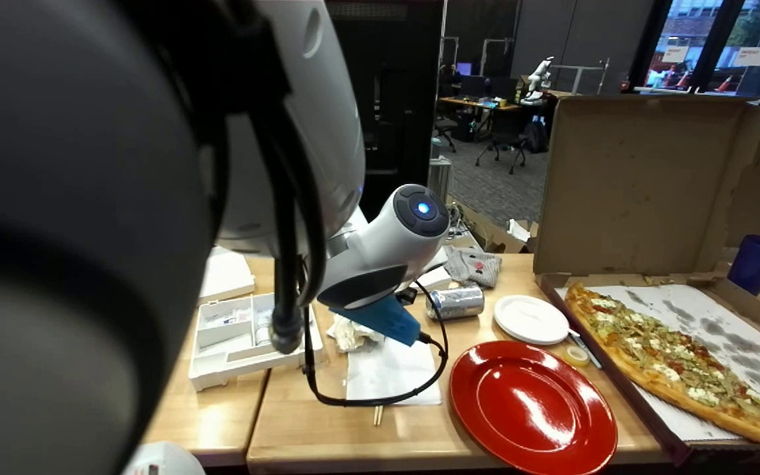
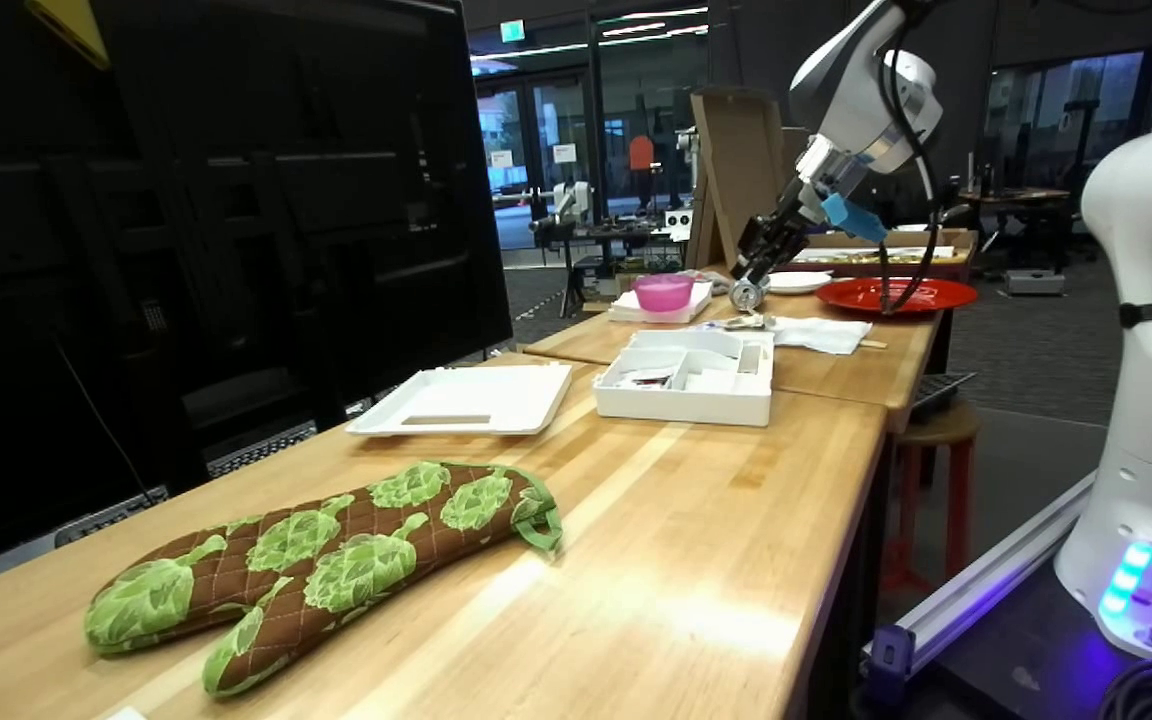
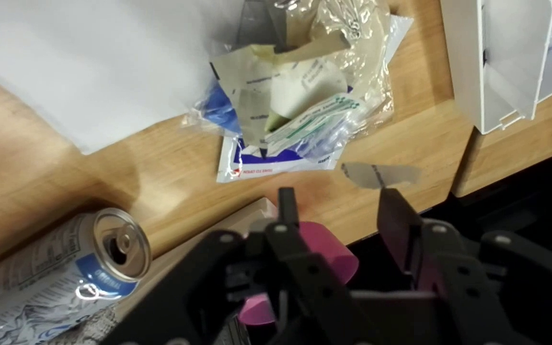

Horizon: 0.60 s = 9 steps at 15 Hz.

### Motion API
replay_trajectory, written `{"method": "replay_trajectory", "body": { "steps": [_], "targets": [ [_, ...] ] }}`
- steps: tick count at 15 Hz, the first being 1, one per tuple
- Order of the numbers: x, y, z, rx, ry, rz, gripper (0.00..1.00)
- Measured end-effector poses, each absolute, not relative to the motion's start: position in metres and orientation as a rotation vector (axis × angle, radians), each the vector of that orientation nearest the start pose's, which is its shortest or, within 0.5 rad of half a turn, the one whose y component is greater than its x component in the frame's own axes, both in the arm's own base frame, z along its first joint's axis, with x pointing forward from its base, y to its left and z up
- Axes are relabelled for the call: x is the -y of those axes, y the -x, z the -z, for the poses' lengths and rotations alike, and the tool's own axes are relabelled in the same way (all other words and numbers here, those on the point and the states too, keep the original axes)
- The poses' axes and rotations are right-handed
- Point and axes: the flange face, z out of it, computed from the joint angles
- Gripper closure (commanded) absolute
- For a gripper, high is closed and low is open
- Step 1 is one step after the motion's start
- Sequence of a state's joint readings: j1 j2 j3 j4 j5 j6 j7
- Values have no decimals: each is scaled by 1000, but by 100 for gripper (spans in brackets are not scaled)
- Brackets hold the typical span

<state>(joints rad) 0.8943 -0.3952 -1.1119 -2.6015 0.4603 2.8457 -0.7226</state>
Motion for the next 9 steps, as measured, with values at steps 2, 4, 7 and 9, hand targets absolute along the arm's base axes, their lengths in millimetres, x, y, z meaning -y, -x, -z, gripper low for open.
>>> {"method": "replay_trajectory", "body": {
  "steps": [2,4,7,9],
  "targets": [
    [115,-446,-349,57,2680,766,7],
    [111,-444,-346,69,2681,756,0],
    [102,-437,-337,109,2691,741,0],
    [92,-429,-331,140,2707,744,0]
  ]
}}
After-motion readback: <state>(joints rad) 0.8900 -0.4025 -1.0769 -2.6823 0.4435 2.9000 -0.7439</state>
